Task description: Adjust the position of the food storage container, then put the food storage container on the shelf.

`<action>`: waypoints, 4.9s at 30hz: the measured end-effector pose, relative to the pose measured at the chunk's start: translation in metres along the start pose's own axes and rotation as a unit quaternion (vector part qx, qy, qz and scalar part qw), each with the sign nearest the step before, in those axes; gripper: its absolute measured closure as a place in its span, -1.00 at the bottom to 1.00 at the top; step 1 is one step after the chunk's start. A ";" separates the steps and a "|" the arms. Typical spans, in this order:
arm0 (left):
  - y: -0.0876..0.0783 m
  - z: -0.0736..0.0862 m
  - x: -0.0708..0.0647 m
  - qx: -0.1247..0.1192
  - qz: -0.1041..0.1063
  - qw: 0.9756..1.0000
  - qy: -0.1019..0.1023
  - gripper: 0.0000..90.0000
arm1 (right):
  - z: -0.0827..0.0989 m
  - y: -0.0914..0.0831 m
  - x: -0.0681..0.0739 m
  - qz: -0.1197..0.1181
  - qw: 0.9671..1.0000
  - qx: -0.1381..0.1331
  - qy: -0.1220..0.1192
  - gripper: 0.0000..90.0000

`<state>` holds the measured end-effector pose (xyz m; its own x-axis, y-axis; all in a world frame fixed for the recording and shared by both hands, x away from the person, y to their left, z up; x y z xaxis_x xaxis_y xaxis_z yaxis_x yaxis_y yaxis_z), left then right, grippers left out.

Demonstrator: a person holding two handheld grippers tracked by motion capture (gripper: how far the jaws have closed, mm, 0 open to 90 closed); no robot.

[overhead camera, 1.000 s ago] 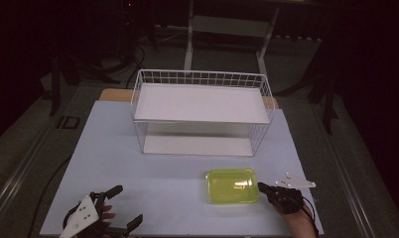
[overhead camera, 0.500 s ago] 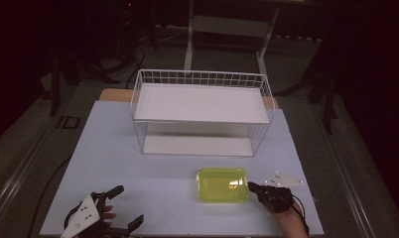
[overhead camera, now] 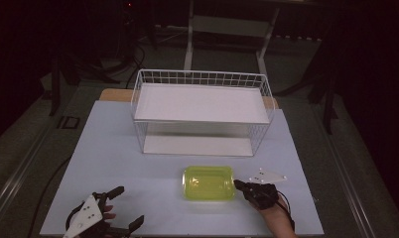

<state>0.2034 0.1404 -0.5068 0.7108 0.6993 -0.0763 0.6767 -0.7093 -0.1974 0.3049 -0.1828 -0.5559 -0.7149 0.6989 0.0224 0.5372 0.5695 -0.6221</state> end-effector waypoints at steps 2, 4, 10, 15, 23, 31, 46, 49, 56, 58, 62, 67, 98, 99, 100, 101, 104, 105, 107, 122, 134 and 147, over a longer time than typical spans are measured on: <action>0.000 0.000 0.000 -0.001 0.001 1.000 -0.002 -1.00 | -0.003 0.003 0.003 -0.001 1.000 -0.001 -0.002 1.00; -0.001 -0.001 0.000 -0.002 0.001 1.000 -0.001 -1.00 | -0.005 0.006 0.005 -0.003 1.000 -0.002 -0.006 1.00; -0.002 -0.001 0.000 -0.005 0.001 1.000 -0.003 -1.00 | -0.012 0.016 0.012 -0.010 1.000 -0.004 -0.010 1.00; -0.002 -0.001 0.000 -0.003 0.003 1.000 -0.004 -1.00 | -0.015 0.019 0.016 -0.012 1.000 -0.003 -0.016 1.00; -0.002 0.000 0.000 -0.001 0.007 1.000 -0.010 -1.00 | -0.025 0.005 0.012 -0.006 0.999 -0.032 -0.017 0.37; 0.005 0.005 -0.003 0.013 0.008 1.000 -0.008 -1.00 | -0.037 -0.013 0.026 -0.052 0.995 -0.079 0.006 -0.66; 0.024 -0.003 -0.006 0.037 0.016 0.999 0.002 -1.00 | -0.053 -0.026 0.031 -0.048 0.989 -0.136 -0.016 -0.55; 0.042 -0.011 -0.001 0.040 0.020 0.999 -0.009 -1.00 | -0.055 -0.028 0.027 -0.031 0.991 -0.124 -0.030 -0.58; 0.067 -0.014 0.005 0.057 0.010 0.998 -0.017 -1.00 | -0.057 -0.026 0.028 -0.025 0.991 -0.125 -0.033 -0.61; 0.067 -0.014 0.005 0.057 0.010 0.998 -0.017 -1.00 | -0.056 -0.025 0.027 -0.029 0.992 -0.120 -0.029 -0.61; 0.076 -0.007 0.005 0.085 0.006 0.996 -0.036 -1.00 | -0.055 -0.021 0.022 -0.024 0.993 -0.116 -0.012 -0.68; 0.081 -0.005 0.002 0.106 0.016 0.991 -0.075 -1.00 | -0.048 -0.013 0.020 -0.025 0.995 -0.098 0.024 -0.76; 0.137 0.032 0.014 0.223 -0.016 0.954 -0.202 0.35 | -0.018 0.029 0.022 -0.013 0.991 0.031 0.131 -0.07; 0.136 0.032 0.015 0.223 -0.014 0.952 -0.207 0.37 | -0.017 0.029 0.021 -0.011 0.990 0.035 0.134 -0.04; 0.136 0.032 0.015 0.224 -0.014 0.952 -0.207 0.38 | -0.016 0.029 0.021 -0.012 0.990 0.036 0.135 -0.01; 0.136 0.032 0.014 0.224 -0.015 0.953 -0.205 0.38 | -0.015 0.030 0.021 -0.015 0.989 0.040 0.138 0.03; 0.136 0.031 0.013 0.228 -0.021 0.955 -0.191 0.40 | -0.013 0.029 0.020 -0.024 0.987 0.043 0.151 0.16; 0.135 0.030 0.013 0.227 -0.021 0.955 -0.189 0.43 | -0.013 0.029 0.021 -0.024 0.987 0.043 0.153 0.26; 0.134 0.029 0.012 0.229 -0.021 0.956 -0.183 0.47 | -0.014 0.028 0.022 -0.020 0.988 0.041 0.147 0.29; 0.139 0.034 0.008 0.239 -0.018 0.945 -0.224 0.45 | -0.015 0.028 0.019 -0.016 0.984 0.053 0.167 0.39; 0.133 0.031 0.001 0.245 -0.020 0.950 -0.194 0.55 | -0.016 0.022 0.024 -0.021 0.984 0.047 0.173 0.53; 0.127 0.031 -0.010 0.237 0.002 0.952 -0.192 0.72 | -0.020 0.012 0.030 -0.010 0.983 0.040 0.181 0.72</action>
<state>0.2762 0.0466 -0.5615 0.5293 0.7418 -0.4118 0.4463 -0.6562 -0.6084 0.2990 -0.1463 -0.5472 -0.5113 0.8046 0.3019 0.4776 0.5581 -0.6785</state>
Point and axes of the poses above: each handheld gripper's, and its own axes: y roughly forward along the jaws, z roughly out of its underside, x roughly to its left, the point moved 9 cm from there along y, roughly forward along the jaws, and after that the axes turned 1 degree about -x, right-handed, at the moved point
